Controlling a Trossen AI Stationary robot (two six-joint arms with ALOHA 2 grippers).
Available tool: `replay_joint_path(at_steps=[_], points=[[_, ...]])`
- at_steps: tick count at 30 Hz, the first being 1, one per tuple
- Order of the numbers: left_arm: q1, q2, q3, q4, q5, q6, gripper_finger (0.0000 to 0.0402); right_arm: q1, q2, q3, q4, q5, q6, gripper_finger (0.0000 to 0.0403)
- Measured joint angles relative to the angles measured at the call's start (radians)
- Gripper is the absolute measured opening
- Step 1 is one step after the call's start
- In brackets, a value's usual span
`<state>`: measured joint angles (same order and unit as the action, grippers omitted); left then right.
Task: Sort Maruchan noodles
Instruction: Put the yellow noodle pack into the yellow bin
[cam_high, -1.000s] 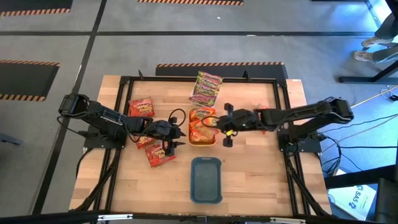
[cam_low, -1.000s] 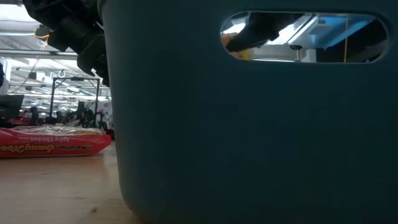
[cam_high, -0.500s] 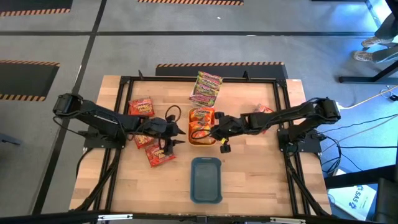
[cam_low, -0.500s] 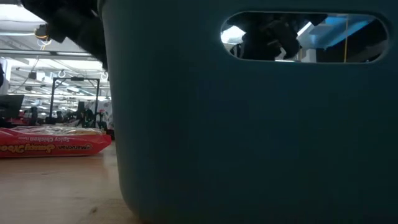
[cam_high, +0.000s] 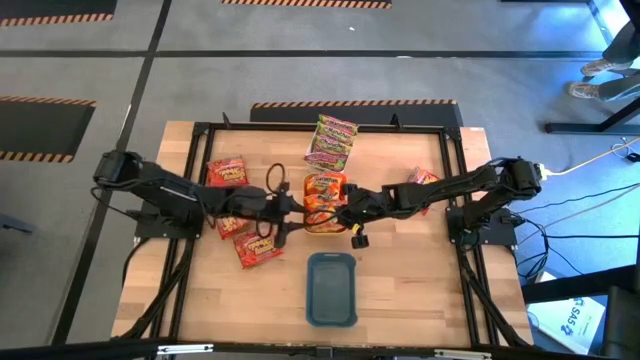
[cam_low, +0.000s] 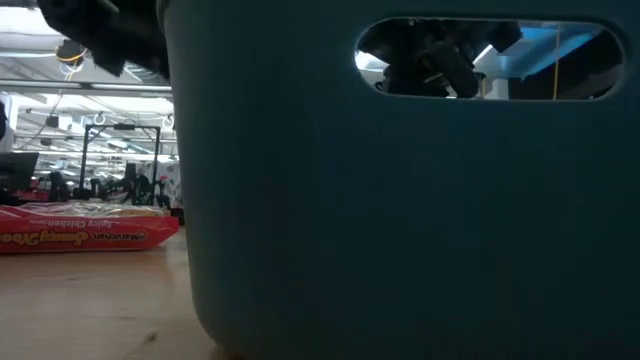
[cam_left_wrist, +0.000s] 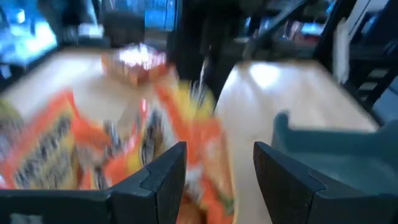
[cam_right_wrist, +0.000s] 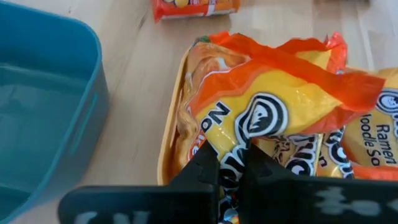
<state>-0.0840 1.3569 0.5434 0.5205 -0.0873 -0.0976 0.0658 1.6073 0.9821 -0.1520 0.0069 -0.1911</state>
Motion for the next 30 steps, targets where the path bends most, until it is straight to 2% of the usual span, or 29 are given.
replay_joint_path(at_steps=[8, 12, 16, 19, 26, 30], points=[[0.027, 0.167, 0.010, 0.018, 0.015, -0.084, 0.0182, -0.001, 0.000, 0.000, 0.040, -0.031, 0.027, 0.0007], [0.027, 0.187, 0.016, 0.006, 0.061, -0.085, 0.0182, -0.001, 0.000, 0.000, 0.049, -0.035, 0.064, 0.0008], [0.027, 0.186, 0.016, -0.029, 0.049, -0.083, 0.0182, -0.001, 0.000, 0.000, 0.049, -0.035, 0.167, 0.0013], [0.029, 0.186, 0.016, -0.035, 0.048, -0.079, 0.0182, -0.002, 0.000, 0.000, 0.049, -0.045, 0.196, 0.0043], [0.030, 0.153, 0.016, -0.085, 0.045, -0.076, 0.0182, -0.001, -0.006, 0.000, 0.034, -0.052, 0.212, 0.0145], [0.029, 0.088, 0.014, -0.165, 0.032, -0.070, 0.0182, -0.001, -0.029, 0.060, -0.057, -0.029, 0.212, 0.0170]])
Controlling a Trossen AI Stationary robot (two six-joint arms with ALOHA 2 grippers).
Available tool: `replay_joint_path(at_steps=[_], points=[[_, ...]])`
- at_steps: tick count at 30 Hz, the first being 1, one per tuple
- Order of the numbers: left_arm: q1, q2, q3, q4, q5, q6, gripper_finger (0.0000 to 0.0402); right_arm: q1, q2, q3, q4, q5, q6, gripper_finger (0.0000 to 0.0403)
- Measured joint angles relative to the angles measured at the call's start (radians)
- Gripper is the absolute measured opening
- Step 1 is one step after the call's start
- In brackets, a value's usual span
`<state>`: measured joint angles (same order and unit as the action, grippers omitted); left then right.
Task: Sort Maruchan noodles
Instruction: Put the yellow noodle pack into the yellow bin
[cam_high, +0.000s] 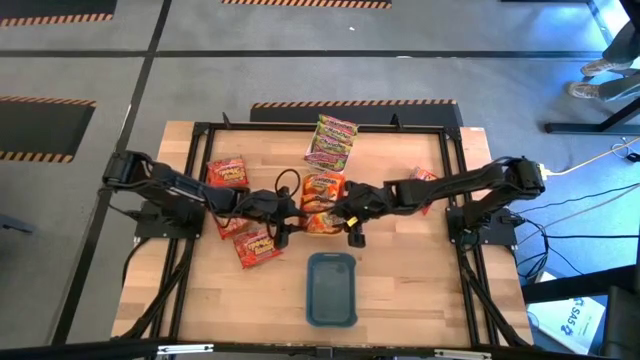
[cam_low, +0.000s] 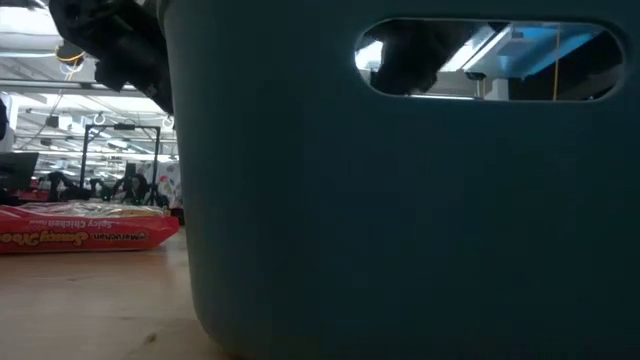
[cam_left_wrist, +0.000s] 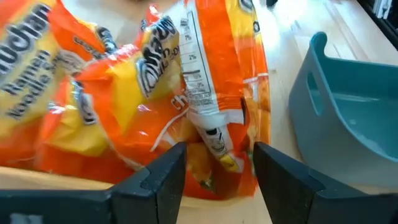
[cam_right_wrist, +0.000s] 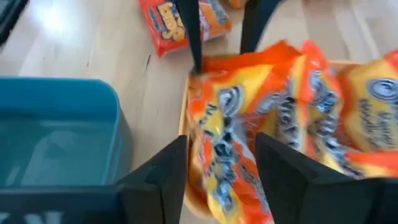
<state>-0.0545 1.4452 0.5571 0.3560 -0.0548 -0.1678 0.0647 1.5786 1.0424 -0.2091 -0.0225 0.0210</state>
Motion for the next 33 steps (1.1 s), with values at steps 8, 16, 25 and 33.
replay_joint_path(at_steps=[8, 16, 25, 33], points=[[0.000, -0.062, 0.000, -0.069, -0.033, 0.030, 0.0182, 0.000, 0.008, 0.082, -0.025, -0.007, -0.002, 0.0123], [0.000, -0.057, 0.000, -0.074, -0.040, 0.048, 0.0182, 0.000, 0.133, 0.082, 0.054, -0.027, -0.027, 0.0008], [0.000, -0.057, 0.000, -0.074, -0.041, 0.047, 0.0182, 0.000, 0.269, 0.082, 0.157, -0.075, -0.029, 0.0003], [0.000, -0.057, 0.000, -0.070, -0.041, 0.048, 0.0182, -0.005, 0.284, 0.095, 0.129, -0.083, -0.003, 0.0009]])
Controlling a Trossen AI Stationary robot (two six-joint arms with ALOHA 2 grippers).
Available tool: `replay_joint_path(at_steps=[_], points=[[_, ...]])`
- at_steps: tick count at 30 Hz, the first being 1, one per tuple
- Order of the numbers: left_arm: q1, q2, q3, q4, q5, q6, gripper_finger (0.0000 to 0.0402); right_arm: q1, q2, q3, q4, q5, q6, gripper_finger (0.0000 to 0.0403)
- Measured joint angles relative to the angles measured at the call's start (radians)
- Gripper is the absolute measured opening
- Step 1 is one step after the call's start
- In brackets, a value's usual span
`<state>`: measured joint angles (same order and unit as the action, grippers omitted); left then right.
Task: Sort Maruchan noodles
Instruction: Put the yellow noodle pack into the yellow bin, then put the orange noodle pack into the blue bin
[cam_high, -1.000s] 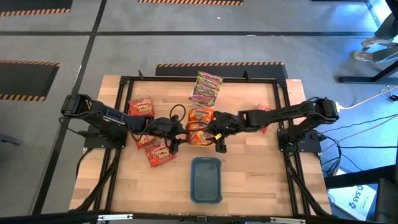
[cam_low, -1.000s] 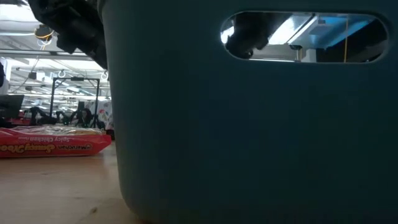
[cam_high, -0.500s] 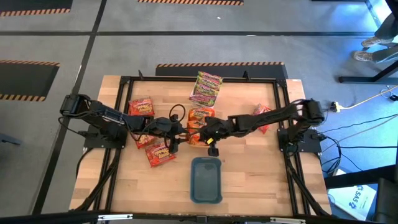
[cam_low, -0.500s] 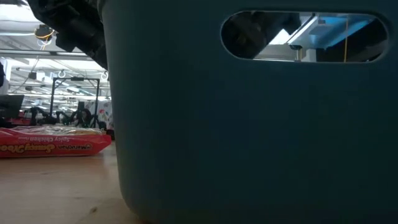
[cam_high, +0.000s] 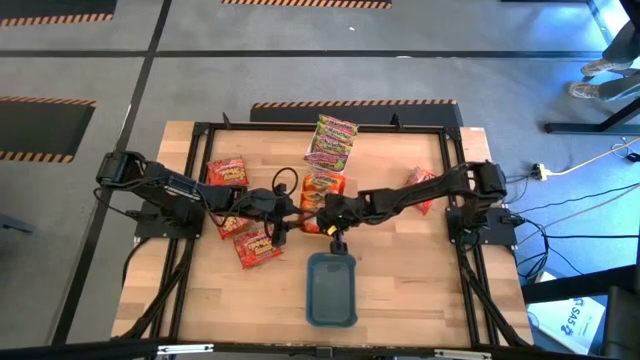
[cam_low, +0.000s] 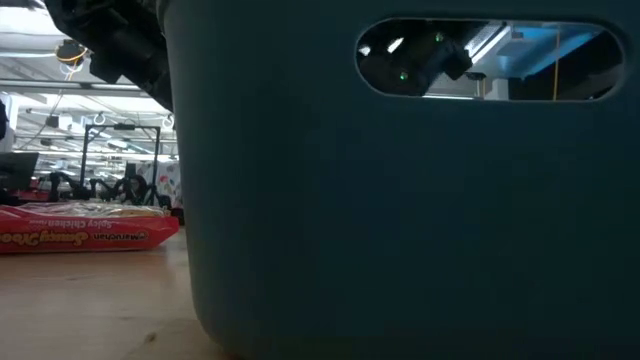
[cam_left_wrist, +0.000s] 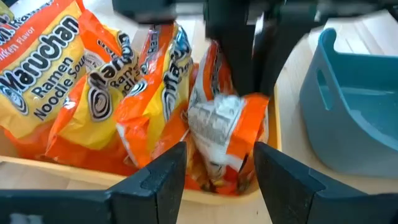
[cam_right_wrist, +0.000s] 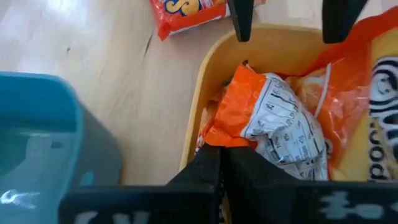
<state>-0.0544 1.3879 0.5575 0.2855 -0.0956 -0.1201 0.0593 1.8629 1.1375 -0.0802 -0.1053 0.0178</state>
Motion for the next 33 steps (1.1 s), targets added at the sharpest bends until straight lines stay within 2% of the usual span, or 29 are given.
replay_joint_path(at_steps=[6, 15, 21, 26, 30, 33], points=[[0.000, -0.019, 0.000, -0.026, 0.005, 0.000, 0.0183, 0.000, -0.055, 0.063, -0.071, -0.019, 0.036, 0.0031], [0.012, -0.173, 0.001, -0.210, -0.012, 0.000, 0.0183, 0.027, -0.124, 0.186, -0.352, -0.010, 0.055, 0.0166], [0.041, -0.242, 0.002, -0.315, -0.109, -0.009, 0.0190, 0.060, -0.218, 0.112, -0.407, -0.042, 0.079, 0.0228], [0.072, -0.250, 0.001, -0.391, -0.102, -0.069, 0.0221, 0.088, -0.354, -0.013, -0.394, 0.037, 0.102, 0.0240], [0.110, -0.250, 0.001, -0.507, 0.028, -0.154, 0.0245, 0.083, -0.458, -0.135, -0.350, 0.113, 0.145, 0.0236], [0.122, -0.250, 0.001, -0.609, 0.178, -0.191, 0.0248, 0.084, -0.528, -0.234, -0.270, 0.130, 0.178, 0.0232]])
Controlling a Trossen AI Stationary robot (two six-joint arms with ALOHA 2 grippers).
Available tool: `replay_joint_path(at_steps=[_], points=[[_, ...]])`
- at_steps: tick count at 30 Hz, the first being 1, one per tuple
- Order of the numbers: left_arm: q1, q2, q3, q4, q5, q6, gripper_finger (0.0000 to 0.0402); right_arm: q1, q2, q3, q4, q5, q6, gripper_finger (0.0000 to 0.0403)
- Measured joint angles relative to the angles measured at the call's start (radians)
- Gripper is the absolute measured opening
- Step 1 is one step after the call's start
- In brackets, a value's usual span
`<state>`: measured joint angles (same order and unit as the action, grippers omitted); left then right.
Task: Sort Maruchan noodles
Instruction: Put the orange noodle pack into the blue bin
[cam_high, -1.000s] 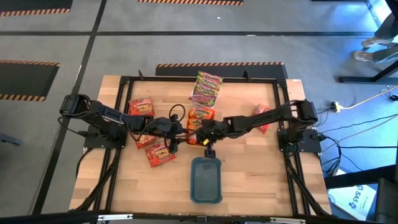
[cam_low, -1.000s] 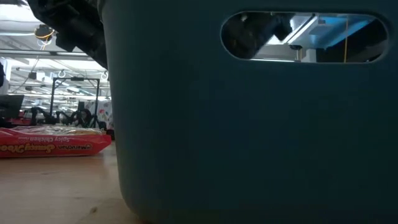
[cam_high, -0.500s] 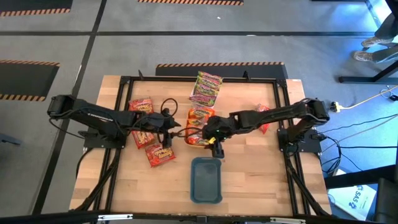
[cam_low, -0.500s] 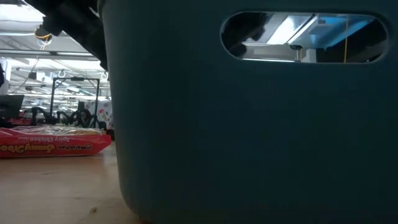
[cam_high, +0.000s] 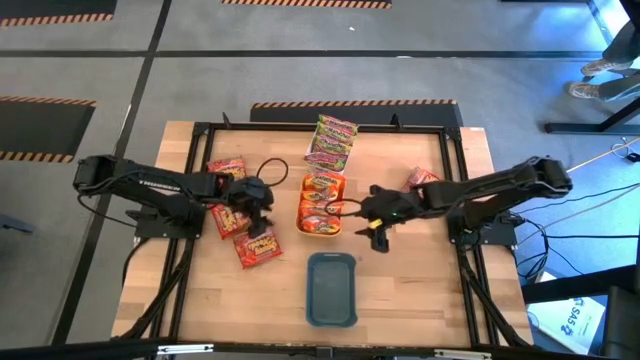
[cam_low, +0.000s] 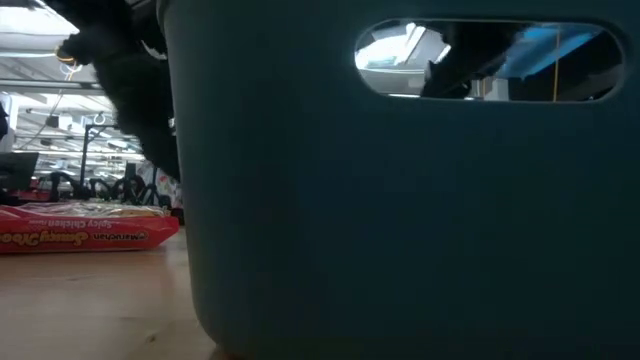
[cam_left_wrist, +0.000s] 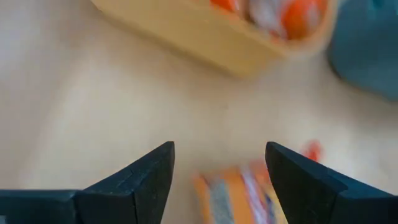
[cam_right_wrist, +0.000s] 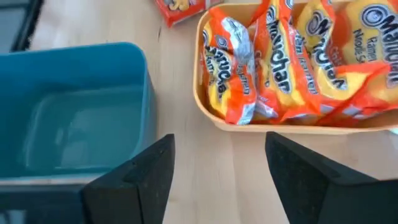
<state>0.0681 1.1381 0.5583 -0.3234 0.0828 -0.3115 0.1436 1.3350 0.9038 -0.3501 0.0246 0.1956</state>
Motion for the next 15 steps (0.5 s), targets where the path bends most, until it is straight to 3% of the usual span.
replay_joint_path(at_steps=[4, 8, 15], points=[[-0.001, 0.001, 0.000, -0.120, 0.118, -0.070, 0.0249, 0.001, -0.052, -0.103, 0.080, 0.012, 0.060, 0.0232], [-0.003, 0.000, 0.000, -0.241, 0.129, -0.124, 0.0249, 0.000, -0.059, -0.163, 0.121, 0.018, 0.088, 0.0232], [-0.003, 0.005, 0.000, -0.262, 0.151, -0.159, 0.0249, 0.000, -0.049, -0.201, 0.199, 0.020, 0.034, 0.0231]])
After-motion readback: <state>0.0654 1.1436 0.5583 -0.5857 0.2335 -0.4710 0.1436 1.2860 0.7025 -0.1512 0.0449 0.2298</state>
